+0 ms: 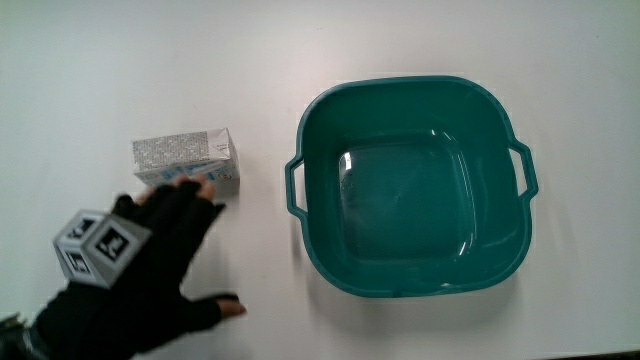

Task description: Pick milk from desk

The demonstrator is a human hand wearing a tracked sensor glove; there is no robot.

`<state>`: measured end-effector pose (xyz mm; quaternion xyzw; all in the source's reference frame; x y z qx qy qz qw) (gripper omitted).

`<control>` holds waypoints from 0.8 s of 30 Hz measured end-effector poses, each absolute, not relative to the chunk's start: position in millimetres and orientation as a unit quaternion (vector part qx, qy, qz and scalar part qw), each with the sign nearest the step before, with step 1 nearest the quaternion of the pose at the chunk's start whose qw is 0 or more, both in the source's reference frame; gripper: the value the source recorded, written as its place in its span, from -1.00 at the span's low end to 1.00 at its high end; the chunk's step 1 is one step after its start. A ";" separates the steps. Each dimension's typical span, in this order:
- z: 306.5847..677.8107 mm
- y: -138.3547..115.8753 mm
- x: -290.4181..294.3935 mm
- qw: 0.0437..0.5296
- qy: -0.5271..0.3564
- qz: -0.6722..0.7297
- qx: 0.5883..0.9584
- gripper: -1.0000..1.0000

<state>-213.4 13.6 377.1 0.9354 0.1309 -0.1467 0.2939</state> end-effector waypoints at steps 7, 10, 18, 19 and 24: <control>402.8 -9.1 -242.5 0.350 0.056 -0.190 0.916 0.00; 392.4 -17.1 -237.3 0.362 0.049 -0.210 0.907 0.00; 397.0 -40.7 -240.0 0.370 0.041 -0.197 0.907 0.00; 400.4 -43.5 -241.7 0.373 0.035 -0.186 0.909 0.00; 404.8 -57.5 -241.3 0.389 0.016 -0.190 0.901 0.00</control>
